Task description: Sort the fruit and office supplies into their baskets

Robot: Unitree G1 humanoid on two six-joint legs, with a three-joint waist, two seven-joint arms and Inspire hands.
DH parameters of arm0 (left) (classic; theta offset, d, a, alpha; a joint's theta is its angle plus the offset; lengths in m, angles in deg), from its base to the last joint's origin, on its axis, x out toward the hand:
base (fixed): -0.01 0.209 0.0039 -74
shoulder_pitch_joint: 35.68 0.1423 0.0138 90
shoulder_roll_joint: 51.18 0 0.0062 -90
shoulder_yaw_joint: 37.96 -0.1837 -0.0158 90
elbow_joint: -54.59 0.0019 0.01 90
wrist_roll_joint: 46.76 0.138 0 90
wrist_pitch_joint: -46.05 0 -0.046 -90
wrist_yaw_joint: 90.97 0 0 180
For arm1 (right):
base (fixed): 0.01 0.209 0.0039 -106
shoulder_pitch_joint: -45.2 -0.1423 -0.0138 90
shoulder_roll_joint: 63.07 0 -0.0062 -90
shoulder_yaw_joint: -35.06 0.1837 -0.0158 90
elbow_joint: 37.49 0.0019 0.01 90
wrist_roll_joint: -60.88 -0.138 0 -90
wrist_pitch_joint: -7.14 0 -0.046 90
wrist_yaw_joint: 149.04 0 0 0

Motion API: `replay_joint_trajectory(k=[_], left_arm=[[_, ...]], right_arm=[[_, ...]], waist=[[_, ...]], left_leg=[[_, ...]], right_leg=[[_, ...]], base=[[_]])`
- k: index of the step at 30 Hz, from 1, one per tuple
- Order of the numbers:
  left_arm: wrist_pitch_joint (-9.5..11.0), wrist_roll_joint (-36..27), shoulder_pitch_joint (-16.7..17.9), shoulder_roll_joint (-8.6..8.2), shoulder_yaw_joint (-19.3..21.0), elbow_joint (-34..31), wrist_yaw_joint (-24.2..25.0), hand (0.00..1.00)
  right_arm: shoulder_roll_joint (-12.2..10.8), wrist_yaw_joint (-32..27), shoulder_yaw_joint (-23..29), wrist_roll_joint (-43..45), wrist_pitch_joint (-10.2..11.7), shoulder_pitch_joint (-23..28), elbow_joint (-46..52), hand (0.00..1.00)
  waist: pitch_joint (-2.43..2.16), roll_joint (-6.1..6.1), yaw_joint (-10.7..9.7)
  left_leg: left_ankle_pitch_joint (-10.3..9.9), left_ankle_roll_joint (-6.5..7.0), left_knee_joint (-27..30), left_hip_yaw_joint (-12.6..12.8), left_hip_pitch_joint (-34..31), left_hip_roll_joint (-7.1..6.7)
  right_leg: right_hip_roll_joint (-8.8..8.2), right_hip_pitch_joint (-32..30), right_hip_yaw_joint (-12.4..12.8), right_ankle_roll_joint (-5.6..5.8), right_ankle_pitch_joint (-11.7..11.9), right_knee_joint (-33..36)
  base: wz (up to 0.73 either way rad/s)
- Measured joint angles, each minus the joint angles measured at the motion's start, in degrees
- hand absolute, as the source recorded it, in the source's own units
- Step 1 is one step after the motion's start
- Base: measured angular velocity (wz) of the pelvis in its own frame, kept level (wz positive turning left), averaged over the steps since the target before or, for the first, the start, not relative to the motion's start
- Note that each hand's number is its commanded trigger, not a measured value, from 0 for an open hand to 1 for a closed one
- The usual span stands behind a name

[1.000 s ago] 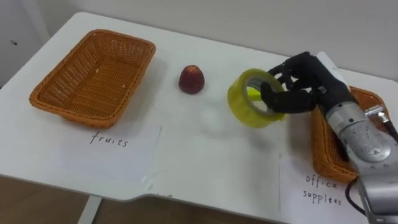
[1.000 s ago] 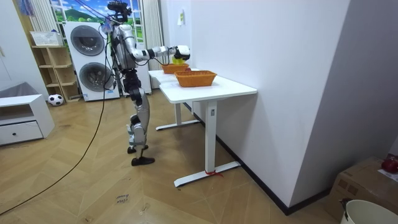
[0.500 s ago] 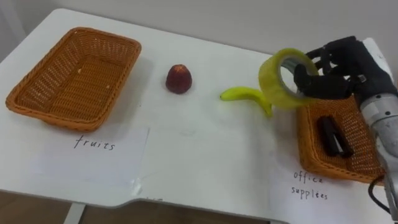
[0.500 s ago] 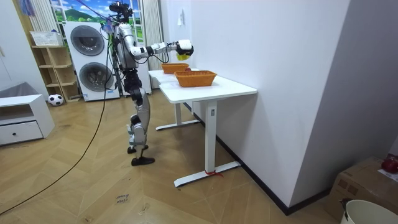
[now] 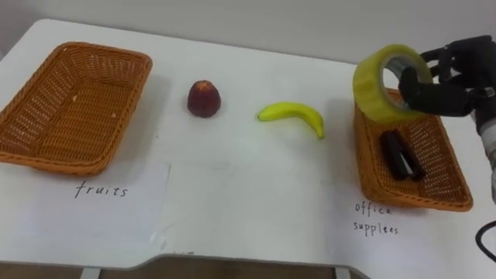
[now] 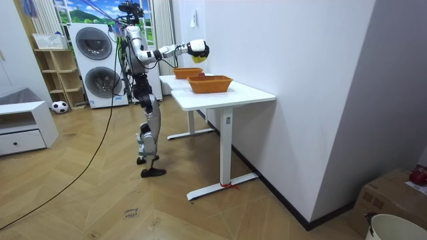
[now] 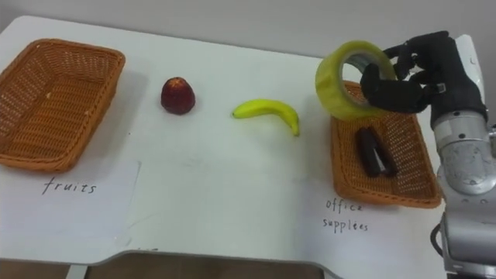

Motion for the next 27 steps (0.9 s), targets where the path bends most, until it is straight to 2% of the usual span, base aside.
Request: replay_joint_trajectory(k=[15, 27], left_arm=[[0.3, 0.0, 0.0, 0.00, 0.1, 0.0, -0.1, 0.00], [0.3, 0.0, 0.2, -0.03, 0.5, 0.1, -0.3, 0.00]], right_arm=[[0.1, -0.5, 1.7, -2.0, 0.0, 0.6, -2.2, 1.00], [0.2, -1.8, 2.0, -1.2, 0.1, 1.2, -8.6, 1.00]], waist=[[-0.04, 0.24, -0.4], [0.00, 0.30, -1.0]], left_leg=[[0.0, 0.01, -0.2, 0.6, 0.8, 0.02], [0.0, 0.01, -0.2, 0.7, 0.8, 0.02]], right_leg=[[0.04, 0.4, 0.4, -0.05, 0.0, 0.2], [0.12, 0.2, 1.1, -0.05, 0.0, 0.2]], base=[[-0.02], [0.00]])
